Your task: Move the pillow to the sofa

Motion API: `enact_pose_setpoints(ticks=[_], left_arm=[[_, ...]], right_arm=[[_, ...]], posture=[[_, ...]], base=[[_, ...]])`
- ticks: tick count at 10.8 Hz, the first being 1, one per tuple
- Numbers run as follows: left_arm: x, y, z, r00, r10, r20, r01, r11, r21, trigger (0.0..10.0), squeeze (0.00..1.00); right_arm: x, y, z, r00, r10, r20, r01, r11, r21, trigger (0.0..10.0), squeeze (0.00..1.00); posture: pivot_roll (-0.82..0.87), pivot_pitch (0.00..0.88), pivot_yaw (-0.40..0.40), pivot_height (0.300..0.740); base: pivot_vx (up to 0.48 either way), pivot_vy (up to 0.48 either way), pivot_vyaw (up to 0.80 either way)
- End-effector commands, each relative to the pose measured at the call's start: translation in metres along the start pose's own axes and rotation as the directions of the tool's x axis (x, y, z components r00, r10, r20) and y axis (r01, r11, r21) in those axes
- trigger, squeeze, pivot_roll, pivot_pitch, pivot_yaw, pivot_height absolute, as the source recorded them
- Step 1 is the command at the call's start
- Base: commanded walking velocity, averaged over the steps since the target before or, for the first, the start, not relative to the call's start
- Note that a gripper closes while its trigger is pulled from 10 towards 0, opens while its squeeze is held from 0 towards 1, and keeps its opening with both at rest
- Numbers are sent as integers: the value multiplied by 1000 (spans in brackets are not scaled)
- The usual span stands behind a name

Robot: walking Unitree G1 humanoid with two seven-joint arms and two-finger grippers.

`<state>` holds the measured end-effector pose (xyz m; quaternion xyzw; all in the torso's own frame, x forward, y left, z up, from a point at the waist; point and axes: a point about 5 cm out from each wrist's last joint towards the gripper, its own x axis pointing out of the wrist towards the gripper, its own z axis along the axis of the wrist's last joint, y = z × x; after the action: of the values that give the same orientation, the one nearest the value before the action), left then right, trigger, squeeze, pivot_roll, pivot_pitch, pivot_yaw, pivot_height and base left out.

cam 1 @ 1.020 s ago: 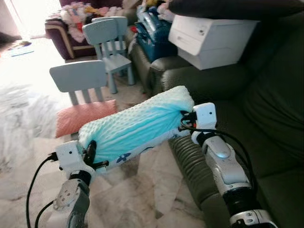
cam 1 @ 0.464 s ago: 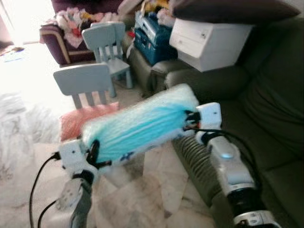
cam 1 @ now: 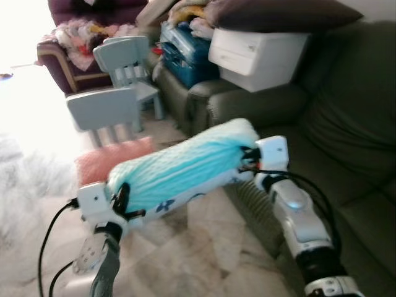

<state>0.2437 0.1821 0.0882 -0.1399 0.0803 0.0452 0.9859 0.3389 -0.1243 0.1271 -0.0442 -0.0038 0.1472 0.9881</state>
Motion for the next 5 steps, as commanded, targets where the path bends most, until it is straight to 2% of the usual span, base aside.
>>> enact_pose_setpoints(ticks=[1, 4, 5], left_arm=[[0, 4, 3, 1000, 20, 12, -20, 1000, 6, 10000, 0], [1, 4, 4, 1000, 15, 15, -16, 1000, 16, 10000, 0], [2, 3, 4, 1000, 13, 17, -13, 1000, 19, 10000, 0]], right_arm=[[3, -4, 12, 999, -14, 44, 14, 1000, -4, 10000, 0], [3, -4, 12, 999, -17, 43, 17, 1000, -6, 10000, 0], [3, -4, 12, 999, -19, 41, 19, 1000, -7, 10000, 0]], posture=[[-196, 0, 46, 740], [-197, 0, 48, 740], [-197, 0, 49, 740]], base=[[0, 255, 0], [0, 0, 0], [0, 0, -681]])
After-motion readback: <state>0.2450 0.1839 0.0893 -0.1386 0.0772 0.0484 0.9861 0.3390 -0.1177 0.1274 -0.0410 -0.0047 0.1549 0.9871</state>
